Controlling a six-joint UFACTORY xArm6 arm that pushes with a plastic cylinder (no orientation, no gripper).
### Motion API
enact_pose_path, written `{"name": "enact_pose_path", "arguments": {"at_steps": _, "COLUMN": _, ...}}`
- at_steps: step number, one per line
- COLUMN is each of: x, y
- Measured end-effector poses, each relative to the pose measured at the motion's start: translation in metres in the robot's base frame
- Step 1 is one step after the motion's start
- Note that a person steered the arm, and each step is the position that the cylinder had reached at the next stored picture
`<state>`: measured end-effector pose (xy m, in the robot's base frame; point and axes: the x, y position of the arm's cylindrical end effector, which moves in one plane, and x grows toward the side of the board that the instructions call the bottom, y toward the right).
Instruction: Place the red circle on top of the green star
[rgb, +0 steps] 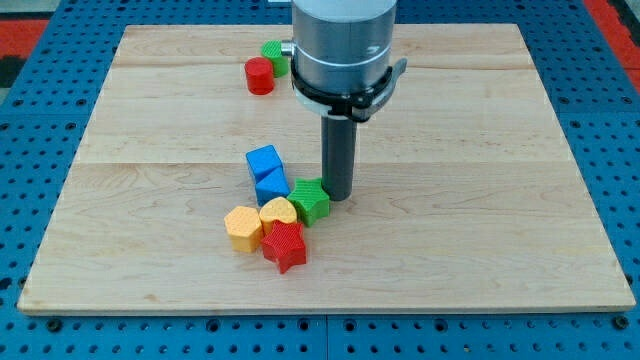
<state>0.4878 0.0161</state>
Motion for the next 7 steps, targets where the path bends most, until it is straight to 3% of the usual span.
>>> {"name": "enact_pose_path", "arguments": {"at_steps": 1, "x": -0.059, "y": 0.046}}
{"name": "enact_pose_path", "arguments": {"at_steps": 2, "x": -0.154, "y": 0.053}}
{"name": "enact_pose_path", "arguments": {"at_steps": 3, "x": -0.237, "y": 0.037}}
{"name": "enact_pose_path", "arguments": {"at_steps": 4, "x": -0.284, "y": -0.03}}
{"name": "enact_pose_path", "arguments": {"at_steps": 5, "x": -0.273, "y": -0.105}}
{"name": "enact_pose_path", "arguments": {"at_steps": 7, "x": -0.18, "y": -0.122}}
